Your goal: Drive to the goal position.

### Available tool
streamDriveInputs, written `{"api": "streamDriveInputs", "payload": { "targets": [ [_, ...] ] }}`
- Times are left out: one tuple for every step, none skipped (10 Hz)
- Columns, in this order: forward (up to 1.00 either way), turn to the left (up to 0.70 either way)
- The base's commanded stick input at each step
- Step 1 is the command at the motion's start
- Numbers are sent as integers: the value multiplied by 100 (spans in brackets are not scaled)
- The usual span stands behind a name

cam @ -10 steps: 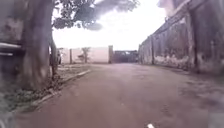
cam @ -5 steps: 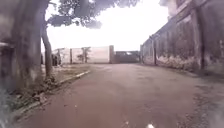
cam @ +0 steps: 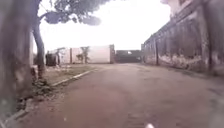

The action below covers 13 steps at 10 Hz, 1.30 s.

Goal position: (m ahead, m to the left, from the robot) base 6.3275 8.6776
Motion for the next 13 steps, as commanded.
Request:
{"api": "streamDriveInputs", "payload": {
  "targets": [
    [70,0],
    [70,0],
    [70,0],
    [70,0],
    [70,0],
    [70,-30],
    [70,-35],
    [70,-35],
    [70,-17],
    [70,0],
    [70,0],
    [70,0],
    [70,0]
  ]
}}
